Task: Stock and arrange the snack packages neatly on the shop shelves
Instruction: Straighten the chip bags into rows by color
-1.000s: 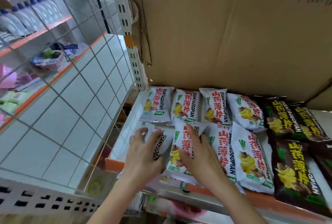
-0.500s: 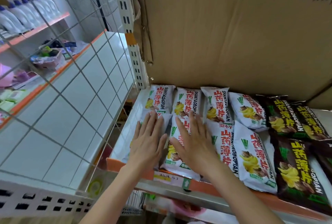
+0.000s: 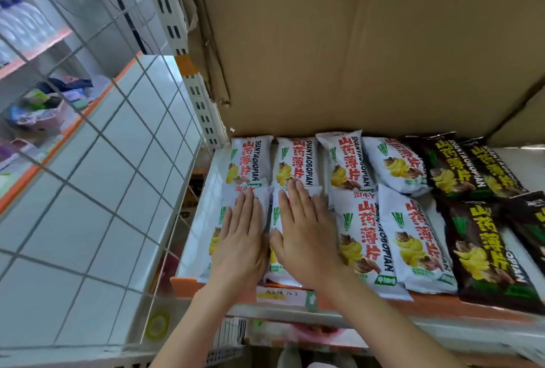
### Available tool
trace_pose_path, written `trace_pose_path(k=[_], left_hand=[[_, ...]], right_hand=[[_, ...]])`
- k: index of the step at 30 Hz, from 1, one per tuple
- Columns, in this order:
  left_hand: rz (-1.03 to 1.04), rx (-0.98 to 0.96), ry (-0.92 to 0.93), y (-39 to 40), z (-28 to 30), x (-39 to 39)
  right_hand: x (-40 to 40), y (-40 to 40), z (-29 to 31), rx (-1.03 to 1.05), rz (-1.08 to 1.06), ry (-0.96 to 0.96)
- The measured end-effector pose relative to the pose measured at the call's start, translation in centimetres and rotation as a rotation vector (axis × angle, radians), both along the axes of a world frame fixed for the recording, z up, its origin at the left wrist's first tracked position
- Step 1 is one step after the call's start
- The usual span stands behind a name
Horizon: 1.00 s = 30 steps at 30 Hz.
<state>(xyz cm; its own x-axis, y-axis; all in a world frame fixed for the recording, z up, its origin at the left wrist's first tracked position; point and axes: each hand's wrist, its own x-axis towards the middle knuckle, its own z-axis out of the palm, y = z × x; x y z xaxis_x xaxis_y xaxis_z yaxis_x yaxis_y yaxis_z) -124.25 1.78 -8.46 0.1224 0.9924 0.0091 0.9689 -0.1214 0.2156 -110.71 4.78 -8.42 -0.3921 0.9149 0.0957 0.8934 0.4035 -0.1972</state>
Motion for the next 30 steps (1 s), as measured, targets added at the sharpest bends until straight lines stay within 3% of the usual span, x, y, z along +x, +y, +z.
trace_pose_path(k=[3,5,9,13,16,19,22,25,27,30], left_hand=[[-0.048,0.064,-0.436,-0.5,1.2,0.7],[-0.037,0.121,-0.574,0.5,2.2,2.1],[-0.117,0.161,-0.594,4.2,3.7,6.4],[-0.076,0.043,-0.535,8.3,3.4,10.6],[0.051,-0.111,-0.507,11.7,3.0,13.2],[0.152,-0.196,-0.491,14.2,2.6,14.9],[0.181,-0.187,-0.373,15.3,2.5,16.4],[0.098,-0.049,-0.386,15.2,3.2,17.2],[-0.017,0.182,-0.423,14.7,4.2,17.1],[-0.096,0.497,-0.448,14.3,6.0,16.3]], right_hand=[[0.9,-0.1,0.3,-0.064,0.058,0.130],[2.7,0.2,1.1,-0.148,0.123,0.223],[8.1,2.2,3.5,-0.048,-0.055,0.385],[14.4,7.0,4.9,0.027,-0.330,0.303],[17.9,10.3,4.7,-0.144,-0.530,0.212],[18.9,12.1,3.3,-0.351,-0.569,0.131],[18.3,13.0,2.8,-0.449,-0.516,0.392],[18.1,13.0,3.1,-0.383,-0.453,0.428],[18.5,12.5,3.4,-0.229,-0.430,0.393],[18.6,11.2,4.4,0.016,-0.356,0.486]])
